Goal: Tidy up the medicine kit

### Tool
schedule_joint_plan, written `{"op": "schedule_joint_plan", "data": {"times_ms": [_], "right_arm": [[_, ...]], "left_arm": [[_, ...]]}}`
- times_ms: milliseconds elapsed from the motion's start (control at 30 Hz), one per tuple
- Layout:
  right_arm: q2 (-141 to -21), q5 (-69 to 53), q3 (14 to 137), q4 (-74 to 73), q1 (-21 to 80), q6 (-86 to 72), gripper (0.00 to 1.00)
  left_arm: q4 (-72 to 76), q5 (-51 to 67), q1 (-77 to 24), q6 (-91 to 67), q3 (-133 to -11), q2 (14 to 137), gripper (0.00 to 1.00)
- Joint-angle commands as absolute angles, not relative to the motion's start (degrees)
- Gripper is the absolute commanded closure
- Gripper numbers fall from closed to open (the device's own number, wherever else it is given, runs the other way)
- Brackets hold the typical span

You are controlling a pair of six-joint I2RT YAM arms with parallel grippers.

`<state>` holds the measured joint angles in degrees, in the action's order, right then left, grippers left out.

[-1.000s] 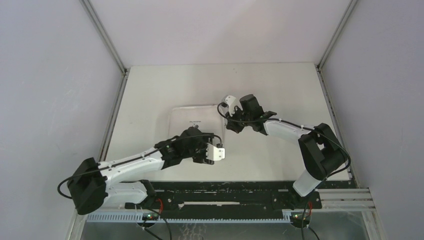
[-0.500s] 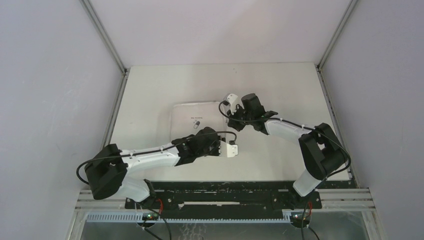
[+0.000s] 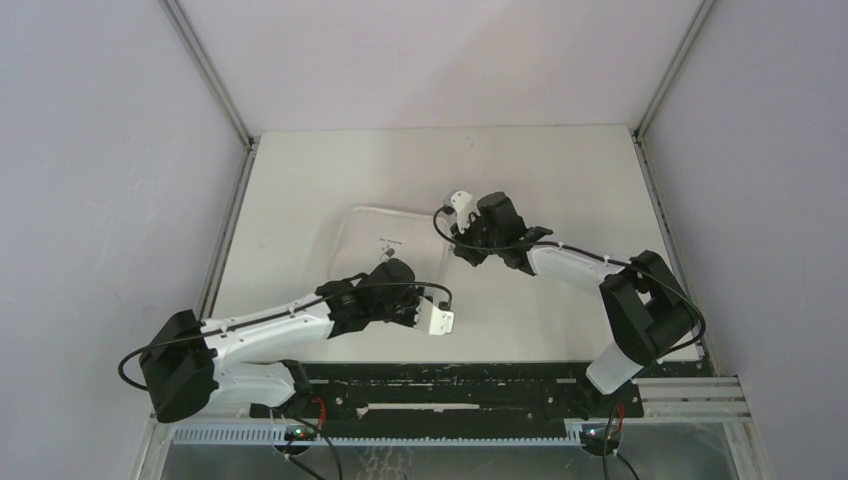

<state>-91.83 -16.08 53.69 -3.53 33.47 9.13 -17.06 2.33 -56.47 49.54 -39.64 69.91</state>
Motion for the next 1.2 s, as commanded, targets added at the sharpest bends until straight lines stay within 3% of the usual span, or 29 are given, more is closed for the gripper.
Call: {"op": "schedule_joint_plan", "data": {"times_ms": [0, 333, 700, 1167], "right_arm": [[-89.93, -5.85, 54.93, -2.45, 31.98, 8.69, 1.0], [-91.44, -4.65, 59.16, -4.63, 31.83, 11.18, 1.0], [-96.79, -16.44, 66.12, -8.63, 29.36, 20.09, 1.0], [-102.39, -20.62, 75.41, -14.37, 29.44, 28.45, 1.0]], "left_arm": [[-31.24, 11.8, -56.78, 53.79, -38.58, 66.91, 1.0], [-37.56, 14.15, -56.86, 62.28, -36.24, 61.79, 0.97], [-41.41, 16.32, -56.87, 69.19, -36.2, 60.81, 0.97], [-41.02, 16.35, -56.78, 70.62, -38.69, 64.89, 0.97]]}}
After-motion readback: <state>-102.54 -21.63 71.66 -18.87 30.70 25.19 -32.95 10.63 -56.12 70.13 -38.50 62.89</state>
